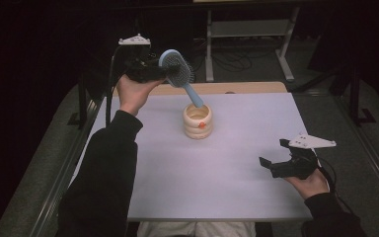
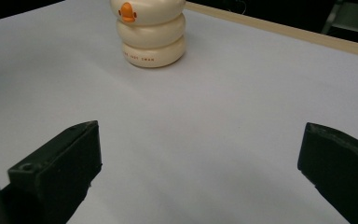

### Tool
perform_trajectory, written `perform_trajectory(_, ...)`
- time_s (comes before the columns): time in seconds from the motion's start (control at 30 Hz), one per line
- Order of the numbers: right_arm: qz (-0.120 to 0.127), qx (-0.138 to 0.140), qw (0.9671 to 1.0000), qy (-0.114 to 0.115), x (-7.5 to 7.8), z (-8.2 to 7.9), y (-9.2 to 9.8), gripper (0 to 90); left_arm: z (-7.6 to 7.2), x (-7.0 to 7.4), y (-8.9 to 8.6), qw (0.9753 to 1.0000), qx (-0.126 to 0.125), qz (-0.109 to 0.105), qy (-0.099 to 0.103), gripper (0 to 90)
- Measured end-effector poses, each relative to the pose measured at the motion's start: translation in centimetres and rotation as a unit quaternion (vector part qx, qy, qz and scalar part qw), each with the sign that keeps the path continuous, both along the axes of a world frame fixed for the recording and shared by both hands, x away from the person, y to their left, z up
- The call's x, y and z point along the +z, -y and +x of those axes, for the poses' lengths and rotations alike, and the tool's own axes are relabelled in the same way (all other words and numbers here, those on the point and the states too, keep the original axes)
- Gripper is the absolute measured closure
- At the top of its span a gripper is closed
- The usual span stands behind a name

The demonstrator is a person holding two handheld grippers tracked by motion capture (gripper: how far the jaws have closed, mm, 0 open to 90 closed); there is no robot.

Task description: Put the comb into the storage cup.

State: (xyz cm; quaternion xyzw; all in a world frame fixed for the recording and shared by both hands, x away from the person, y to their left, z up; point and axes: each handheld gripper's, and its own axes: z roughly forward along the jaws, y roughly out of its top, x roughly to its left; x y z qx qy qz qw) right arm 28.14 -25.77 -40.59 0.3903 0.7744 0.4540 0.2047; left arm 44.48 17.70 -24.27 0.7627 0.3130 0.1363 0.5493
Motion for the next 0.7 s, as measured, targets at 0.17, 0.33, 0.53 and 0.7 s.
perform_trajectory(0.17,0.0,0.002,1.0,0.003,0.1,-0.1,0.0,0.0,0.1,-0.9,0.0,0.9999,0.001,0.011,-0.003,55.8)
perform_trajectory(0.33,0.0,0.002,1.0,-0.001,0.0,-0.1,0.1,0.0,0.2,-1.6,0.3,0.9997,0.003,0.024,-0.006,55.8)
perform_trajectory(0.53,-0.001,0.003,1.0,0.003,0.1,-0.2,0.1,0.0,0.5,-2.2,0.4,0.9997,-0.002,0.024,-0.011,55.7)
perform_trajectory(0.7,-0.002,0.006,1.0,0.0,0.0,-0.1,0.1,0.0,0.6,-2.8,0.5,0.9996,-0.002,0.024,-0.015,55.7)
